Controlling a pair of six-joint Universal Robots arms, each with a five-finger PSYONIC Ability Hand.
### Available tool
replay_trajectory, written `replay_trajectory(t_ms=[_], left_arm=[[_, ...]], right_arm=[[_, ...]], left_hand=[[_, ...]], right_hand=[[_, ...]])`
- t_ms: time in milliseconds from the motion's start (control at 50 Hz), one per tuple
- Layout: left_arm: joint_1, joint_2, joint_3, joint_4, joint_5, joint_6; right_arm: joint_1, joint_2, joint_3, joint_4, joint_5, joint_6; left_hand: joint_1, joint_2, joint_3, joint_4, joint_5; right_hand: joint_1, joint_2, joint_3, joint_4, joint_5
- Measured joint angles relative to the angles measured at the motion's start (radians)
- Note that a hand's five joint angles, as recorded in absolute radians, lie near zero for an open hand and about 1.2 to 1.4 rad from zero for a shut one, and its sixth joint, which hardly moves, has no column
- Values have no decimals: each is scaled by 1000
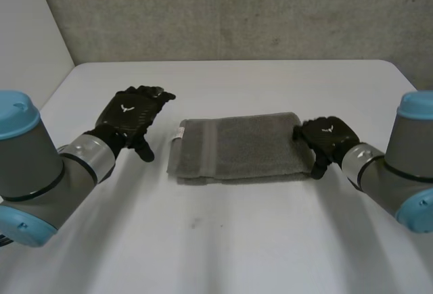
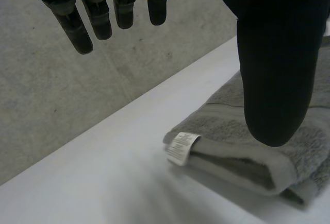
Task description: Fold the towel.
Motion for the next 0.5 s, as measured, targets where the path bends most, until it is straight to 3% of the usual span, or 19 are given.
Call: replay_trajectory(t_ms=[60, 100, 200, 280, 340, 500], left_arm=[[-19, -1, -1, 0, -13, -2], [-22, -1, -2, 0, -17, -2], [-28, 1, -15, -1, -32, -3], [-24, 4, -21, -2, -35, -3], [-19, 5, -23, -3, -35, -3], [-13, 8, -28, -2, -34, -3]], right_arm=[[-18, 25, 27, -48, -6, -11], [-21, 30, 28, -54, -6, -13], [-28, 53, 4, -67, -1, -13], [-24, 50, -18, -61, 3, -5], [-19, 45, -28, -49, 5, 6], [-15, 46, -25, -21, 1, 75]], left_hand=[[0, 0, 0, 0, 0], [0, 0, 0, 0, 0], [0, 0, 0, 0, 0], [0, 0, 0, 0, 0], [0, 0, 0, 0, 0], [0, 0, 0, 0, 0]], right_hand=[[396, 352, 349, 352, 345], [438, 389, 378, 394, 388], [843, 741, 739, 755, 750], [779, 685, 684, 700, 703], [435, 391, 389, 406, 407], [283, 256, 253, 269, 272]])
